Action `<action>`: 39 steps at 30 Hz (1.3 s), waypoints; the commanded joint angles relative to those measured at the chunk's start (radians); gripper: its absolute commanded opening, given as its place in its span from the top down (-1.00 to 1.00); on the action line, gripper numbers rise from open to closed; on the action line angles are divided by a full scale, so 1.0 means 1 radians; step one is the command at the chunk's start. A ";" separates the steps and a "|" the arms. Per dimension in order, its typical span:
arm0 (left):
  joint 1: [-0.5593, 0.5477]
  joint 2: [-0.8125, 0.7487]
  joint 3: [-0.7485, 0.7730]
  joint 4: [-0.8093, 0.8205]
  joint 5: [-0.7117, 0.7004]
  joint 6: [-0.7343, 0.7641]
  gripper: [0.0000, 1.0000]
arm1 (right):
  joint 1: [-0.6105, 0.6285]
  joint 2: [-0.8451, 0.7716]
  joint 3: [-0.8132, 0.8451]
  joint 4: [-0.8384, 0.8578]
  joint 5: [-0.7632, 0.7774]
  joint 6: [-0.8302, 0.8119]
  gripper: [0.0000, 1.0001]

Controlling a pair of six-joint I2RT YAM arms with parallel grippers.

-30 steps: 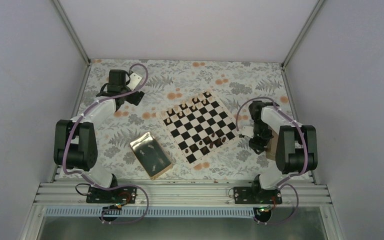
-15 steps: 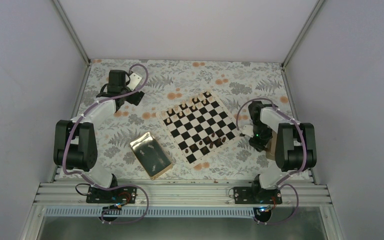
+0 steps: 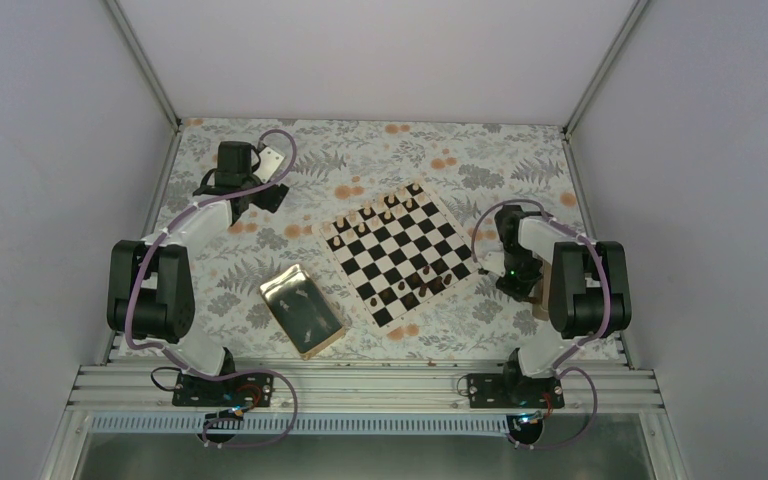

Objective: Set up the chess pieces on the board
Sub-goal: Pick up the chess piece at the center of the board, then place the chess piece on the chessboard.

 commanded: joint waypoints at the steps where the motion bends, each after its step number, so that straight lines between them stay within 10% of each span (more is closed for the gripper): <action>1: 0.003 -0.021 0.008 0.011 0.002 -0.002 -1.00 | 0.010 -0.012 -0.001 0.012 -0.003 0.005 0.65; 18: 0.003 -0.034 0.011 0.003 -0.001 -0.007 -1.00 | -0.010 -0.086 0.137 -0.023 -0.354 -0.015 0.83; 39: -0.002 -0.046 0.076 -0.066 -0.022 -0.034 -1.00 | -0.011 -0.166 0.012 0.400 -0.720 0.138 0.76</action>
